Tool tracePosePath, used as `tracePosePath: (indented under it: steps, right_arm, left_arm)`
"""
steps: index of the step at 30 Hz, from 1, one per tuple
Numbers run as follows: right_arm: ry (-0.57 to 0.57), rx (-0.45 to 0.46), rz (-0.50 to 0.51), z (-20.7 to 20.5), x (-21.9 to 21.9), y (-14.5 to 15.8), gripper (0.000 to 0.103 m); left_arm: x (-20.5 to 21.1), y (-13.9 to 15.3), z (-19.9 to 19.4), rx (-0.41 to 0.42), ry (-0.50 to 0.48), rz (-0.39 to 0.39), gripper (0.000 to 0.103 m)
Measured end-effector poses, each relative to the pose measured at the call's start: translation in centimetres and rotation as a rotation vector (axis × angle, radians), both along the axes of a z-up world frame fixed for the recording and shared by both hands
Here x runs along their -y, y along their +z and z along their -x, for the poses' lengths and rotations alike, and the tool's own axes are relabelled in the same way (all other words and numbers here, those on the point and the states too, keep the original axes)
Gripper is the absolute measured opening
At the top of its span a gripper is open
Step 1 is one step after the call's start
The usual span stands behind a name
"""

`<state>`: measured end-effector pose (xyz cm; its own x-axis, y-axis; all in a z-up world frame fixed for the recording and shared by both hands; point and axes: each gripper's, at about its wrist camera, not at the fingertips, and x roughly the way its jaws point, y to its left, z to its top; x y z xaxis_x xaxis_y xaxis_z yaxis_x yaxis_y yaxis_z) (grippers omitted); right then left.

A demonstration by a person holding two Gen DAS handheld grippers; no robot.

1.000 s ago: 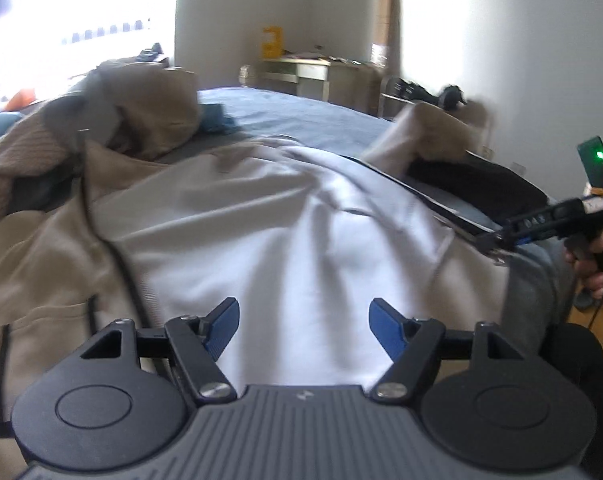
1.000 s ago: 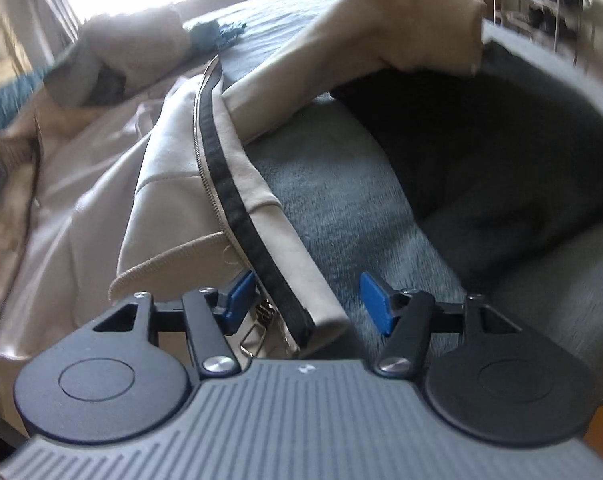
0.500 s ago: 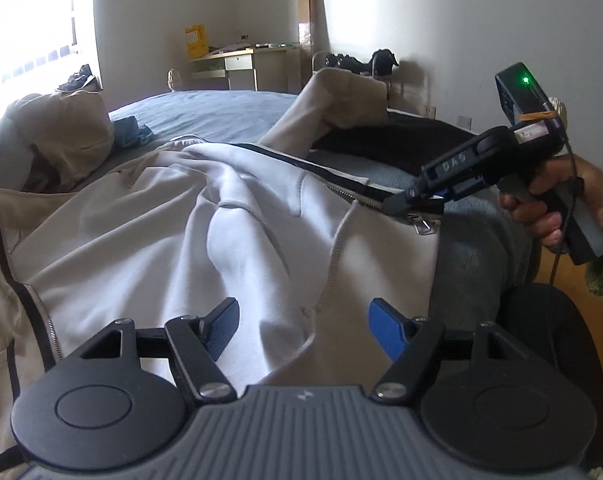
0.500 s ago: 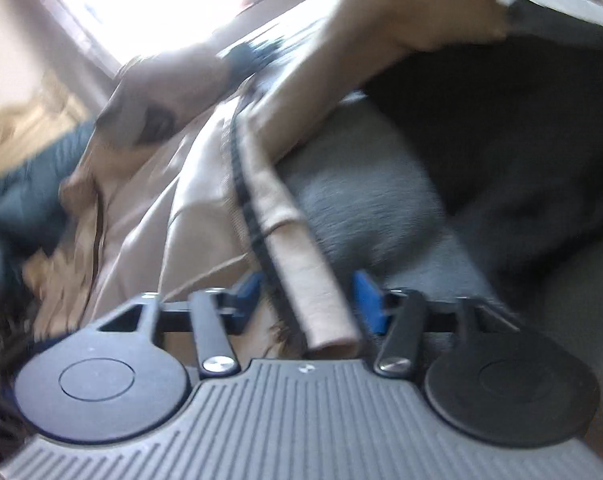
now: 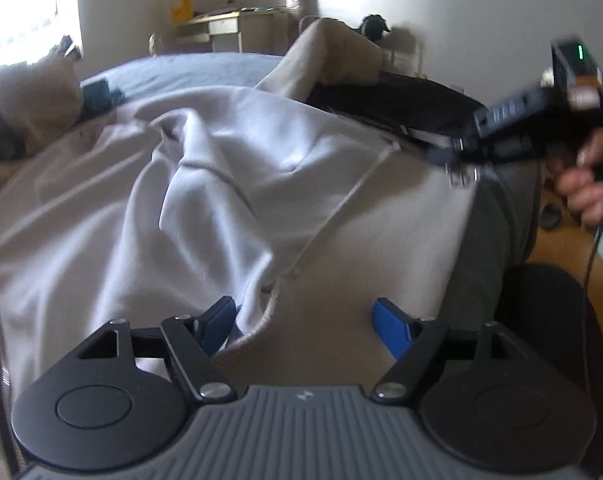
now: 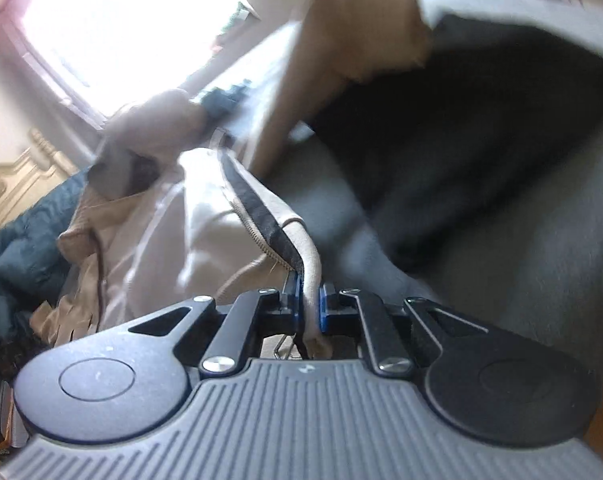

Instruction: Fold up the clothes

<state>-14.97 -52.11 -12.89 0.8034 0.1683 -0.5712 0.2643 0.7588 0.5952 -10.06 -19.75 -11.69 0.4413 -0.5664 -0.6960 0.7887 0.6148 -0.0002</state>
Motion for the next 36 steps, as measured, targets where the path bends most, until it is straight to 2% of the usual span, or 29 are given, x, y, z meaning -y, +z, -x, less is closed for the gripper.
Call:
tracePosePath:
  steps: [3,5,6,8,11,16,19,21,23,24,25,29,33,36]
  right_arm:
    - [-0.027,0.012,-0.086,0.3,0.9,-0.8,0.011]
    - [-0.06,0.053,-0.121,1.5,1.5,0.1,0.024]
    - [-0.085,0.072,-0.104,2.4,1.8,0.6,0.028]
    - [-0.135,0.104,-0.006,4.3,1.7,1.8,0.031]
    - [-0.133,0.12,0.164,5.9,-0.1,3.4,0.032]
    - [0.043,0.089,0.582,4.0,-7.7,5.1,0.032]
    - [0.176,0.033,0.765,1.8,-10.8,4.4,0.031]
    - [0.207,-0.053,0.873,0.3,-11.3,3.1,0.031]
    - [0.198,-0.114,0.932,-0.6,-11.4,2.2,0.031]
    - [0.197,-0.122,0.933,-0.7,-11.1,2.0,0.03]
    - [0.188,-0.12,0.923,-0.7,-10.9,2.3,0.024]
    - [0.147,-0.087,0.861,0.0,-10.4,4.2,0.012]
    - [0.139,0.014,0.629,1.5,-9.6,7.3,0.011]
    - [0.176,0.144,0.371,2.4,-8.7,9.4,0.01]
  left_arm:
    - [-0.4,0.2,-0.2,-0.001,0.001,0.001,0.079]
    - [-0.9,0.4,0.2,0.012,0.002,-0.003,0.079]
    - [-1.2,0.5,0.3,0.018,0.002,-0.004,0.079]
    - [-1.6,0.7,0.5,0.032,0.0,-0.007,0.079]
    - [-1.9,1.1,1.4,0.073,0.009,-0.012,0.079]
    - [-1.8,2.0,2.0,0.115,0.038,0.021,0.079]
    - [-1.3,2.0,2.3,0.12,0.034,0.028,0.079]
    - [-1.0,1.9,2.5,0.124,0.025,0.034,0.079]
    - [-0.8,1.5,2.5,0.116,0.014,0.039,0.079]
    - [-0.7,1.3,2.5,0.11,0.009,0.038,0.079]
    - [-0.6,1.0,2.5,0.111,0.005,0.031,0.079]
    - [-0.5,0.0,2.4,0.108,-0.003,0.016,0.079]
    - [-1.1,-0.5,1.8,0.065,0.005,0.052,0.079]
    - [-1.8,-0.4,1.4,0.055,0.036,0.053,0.079]
